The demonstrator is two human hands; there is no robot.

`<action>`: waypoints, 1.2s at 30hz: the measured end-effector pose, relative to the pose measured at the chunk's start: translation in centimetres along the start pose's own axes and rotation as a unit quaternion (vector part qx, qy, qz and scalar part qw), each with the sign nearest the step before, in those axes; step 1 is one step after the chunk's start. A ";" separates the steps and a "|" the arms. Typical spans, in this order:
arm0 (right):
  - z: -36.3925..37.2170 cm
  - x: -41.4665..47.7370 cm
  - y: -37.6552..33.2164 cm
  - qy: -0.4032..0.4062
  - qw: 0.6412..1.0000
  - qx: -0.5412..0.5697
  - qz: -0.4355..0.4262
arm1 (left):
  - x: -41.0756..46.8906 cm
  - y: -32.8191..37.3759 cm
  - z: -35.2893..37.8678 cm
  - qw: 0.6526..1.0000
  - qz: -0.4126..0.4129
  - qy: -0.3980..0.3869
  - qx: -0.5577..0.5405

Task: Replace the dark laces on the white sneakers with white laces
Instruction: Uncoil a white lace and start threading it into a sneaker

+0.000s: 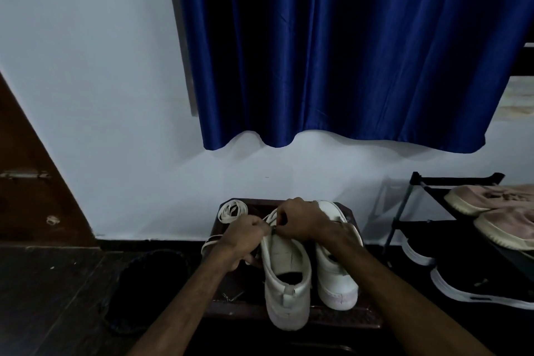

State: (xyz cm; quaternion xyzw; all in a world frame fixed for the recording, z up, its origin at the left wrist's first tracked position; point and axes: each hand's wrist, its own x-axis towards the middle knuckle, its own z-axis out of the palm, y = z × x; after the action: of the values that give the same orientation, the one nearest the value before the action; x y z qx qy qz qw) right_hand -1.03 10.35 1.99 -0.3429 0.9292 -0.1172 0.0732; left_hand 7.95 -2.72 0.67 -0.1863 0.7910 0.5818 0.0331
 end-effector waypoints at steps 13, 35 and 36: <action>-0.4 -0.5 2.4 0.016 0.997 0.055 -0.043 | 1.5 -3.3 2.3 0.986 0.030 0.147 -0.070; -1.3 -0.5 2.8 -0.071 0.995 -0.054 -0.046 | 2.2 -3.9 -0.8 0.952 0.182 0.071 0.234; -1.6 -0.4 2.8 -0.102 0.992 -0.060 -0.042 | 2.4 -3.8 -1.1 0.959 0.165 0.084 0.213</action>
State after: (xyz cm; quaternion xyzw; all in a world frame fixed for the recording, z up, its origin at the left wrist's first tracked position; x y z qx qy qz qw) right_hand -2.84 12.93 2.76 -0.3954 0.9069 -0.0286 0.1424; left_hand 7.20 -5.36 -3.04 -0.0901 0.9164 0.3795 -0.0905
